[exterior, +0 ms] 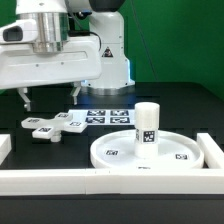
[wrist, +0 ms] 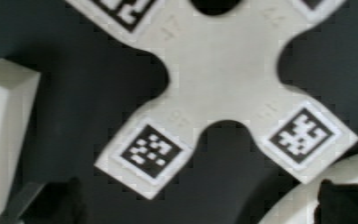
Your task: Assemble round table
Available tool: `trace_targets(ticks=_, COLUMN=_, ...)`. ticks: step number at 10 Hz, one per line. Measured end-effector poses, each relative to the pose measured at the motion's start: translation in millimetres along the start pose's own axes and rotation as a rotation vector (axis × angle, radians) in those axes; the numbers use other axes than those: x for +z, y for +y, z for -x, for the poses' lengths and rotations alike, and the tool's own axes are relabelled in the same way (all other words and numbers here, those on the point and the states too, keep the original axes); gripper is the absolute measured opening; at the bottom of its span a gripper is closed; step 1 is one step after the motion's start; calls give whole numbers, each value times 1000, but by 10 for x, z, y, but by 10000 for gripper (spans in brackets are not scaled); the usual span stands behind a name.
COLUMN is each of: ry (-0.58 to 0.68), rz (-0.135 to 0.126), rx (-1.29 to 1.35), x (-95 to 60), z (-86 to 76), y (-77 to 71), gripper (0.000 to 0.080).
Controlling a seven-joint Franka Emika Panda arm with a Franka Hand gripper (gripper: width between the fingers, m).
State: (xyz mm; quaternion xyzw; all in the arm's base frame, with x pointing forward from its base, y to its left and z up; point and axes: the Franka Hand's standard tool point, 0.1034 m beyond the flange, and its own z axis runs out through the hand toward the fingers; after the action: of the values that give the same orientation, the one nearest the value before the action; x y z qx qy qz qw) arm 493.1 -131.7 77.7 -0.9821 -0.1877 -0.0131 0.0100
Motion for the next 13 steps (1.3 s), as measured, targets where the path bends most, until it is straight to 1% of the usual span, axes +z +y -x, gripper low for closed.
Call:
trace_targets(ticks=2, ry=-41, rz=-29, rx=-22, x=25, z=-20, y=-34, gripper=649)
trace_targets(ticks=3, ry=-45, rz=-32, rx=-37, x=51, z=19, y=-23, gripper=649)
trace_targets(ticks=5, ry=-51, rz=-33, rx=-37, x=119, z=101, y=-66, gripper=649)
trace_targets(ticks=6, ry=-48, rz=-27, rx=-34, x=144, z=129, y=-55, gripper=649)
trace_targets(ticks=8, ry=-61, rz=-33, rx=-25, x=203, z=206, y=-48, gripper=649)
trace_targets(ticks=11, ry=-63, rz=-35, rx=-25, x=216, z=211, y=-51, gripper=649)
trace_targets(ticks=13, ry=-67, rz=-35, rx=-42, x=278, z=239, y=-49, gripper=649)
